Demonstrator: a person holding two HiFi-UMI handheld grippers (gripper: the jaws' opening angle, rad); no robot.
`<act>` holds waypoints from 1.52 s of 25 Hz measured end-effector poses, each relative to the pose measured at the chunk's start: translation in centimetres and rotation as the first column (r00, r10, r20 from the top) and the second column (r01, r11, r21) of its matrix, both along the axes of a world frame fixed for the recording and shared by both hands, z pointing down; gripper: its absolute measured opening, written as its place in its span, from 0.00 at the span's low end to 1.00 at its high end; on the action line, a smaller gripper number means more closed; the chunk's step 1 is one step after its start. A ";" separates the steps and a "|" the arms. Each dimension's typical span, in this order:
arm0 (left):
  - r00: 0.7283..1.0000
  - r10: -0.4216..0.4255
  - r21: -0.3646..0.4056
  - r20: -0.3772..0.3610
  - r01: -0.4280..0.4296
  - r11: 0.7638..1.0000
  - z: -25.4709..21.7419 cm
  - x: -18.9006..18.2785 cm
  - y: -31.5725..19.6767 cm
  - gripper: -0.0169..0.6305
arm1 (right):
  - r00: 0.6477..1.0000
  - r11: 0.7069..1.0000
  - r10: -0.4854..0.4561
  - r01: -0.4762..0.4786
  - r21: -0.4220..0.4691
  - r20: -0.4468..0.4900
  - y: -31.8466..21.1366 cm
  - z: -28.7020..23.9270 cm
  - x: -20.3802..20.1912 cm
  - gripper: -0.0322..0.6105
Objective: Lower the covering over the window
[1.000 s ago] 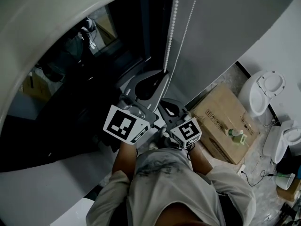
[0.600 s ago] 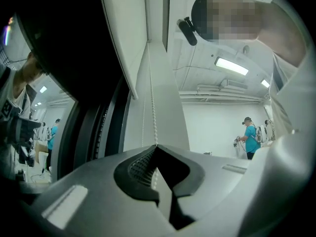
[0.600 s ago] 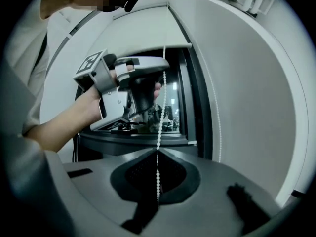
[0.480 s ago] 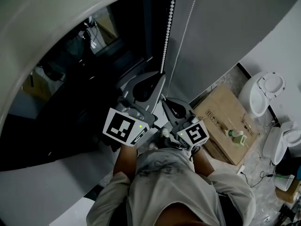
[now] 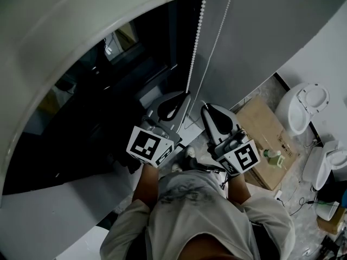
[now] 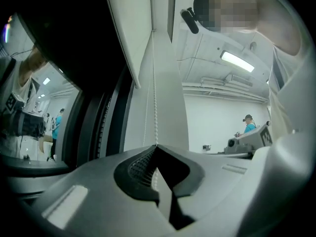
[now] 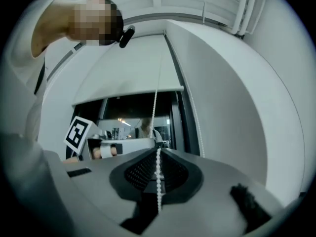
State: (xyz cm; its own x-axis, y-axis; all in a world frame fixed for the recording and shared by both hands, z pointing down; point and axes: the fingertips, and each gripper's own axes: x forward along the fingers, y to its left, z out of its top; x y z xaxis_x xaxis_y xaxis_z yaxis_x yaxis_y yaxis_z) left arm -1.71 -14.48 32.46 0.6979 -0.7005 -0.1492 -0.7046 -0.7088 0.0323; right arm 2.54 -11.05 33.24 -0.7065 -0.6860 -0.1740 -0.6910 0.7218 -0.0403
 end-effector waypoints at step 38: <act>1.000 0.017 -0.089 0.007 -0.016 0.996 5.1 0.0 2.9 0.05 | 0.998 0.992 -0.060 0.061 0.110 -0.013 -2.5 -4.6 -4.1 0.08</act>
